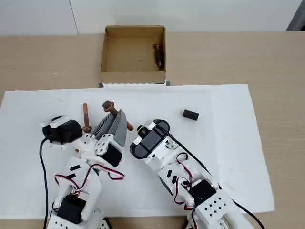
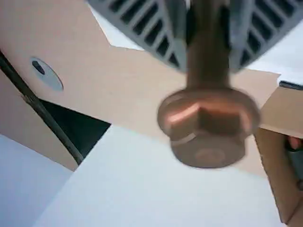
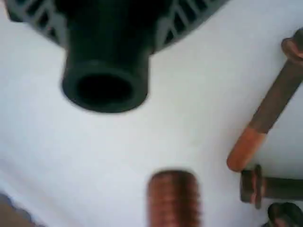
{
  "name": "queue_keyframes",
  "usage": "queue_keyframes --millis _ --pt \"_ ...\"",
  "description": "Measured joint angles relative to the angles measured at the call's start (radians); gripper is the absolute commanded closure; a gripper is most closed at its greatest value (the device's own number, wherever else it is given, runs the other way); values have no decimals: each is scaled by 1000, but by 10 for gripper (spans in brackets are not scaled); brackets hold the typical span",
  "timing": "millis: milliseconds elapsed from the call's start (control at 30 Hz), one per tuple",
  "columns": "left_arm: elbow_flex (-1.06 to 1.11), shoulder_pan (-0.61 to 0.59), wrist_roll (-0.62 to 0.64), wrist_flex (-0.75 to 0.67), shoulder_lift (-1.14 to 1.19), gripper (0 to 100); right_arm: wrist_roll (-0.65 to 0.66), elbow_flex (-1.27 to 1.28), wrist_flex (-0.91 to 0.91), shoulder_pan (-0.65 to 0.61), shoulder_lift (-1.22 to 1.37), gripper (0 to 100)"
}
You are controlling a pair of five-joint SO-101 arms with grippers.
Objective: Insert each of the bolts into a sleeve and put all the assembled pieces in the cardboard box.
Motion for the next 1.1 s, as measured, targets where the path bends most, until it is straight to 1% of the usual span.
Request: queue_keyframes --millis 233,333,467,533,767,933,1100 --pt "0 -5 3 0 0 995 0 0 0 -2 -25 996" --pt "0 -5 3 0 0 995 0 0 0 -2 -120 996" --pt "0 -5 3 0 0 995 3 75 3 -2 -282 996" --pt "0 -5 3 0 0 995 3 107 23 -3 -356 996" --pt "-29 -5 3 -6 0 995 5 170 175 -3 -562 996" --pt "-41 -3 3 -26 0 995 5 170 195 -3 -571 996" --pt "-41 74 3 -26 0 995 5 170 195 -3 -571 995"
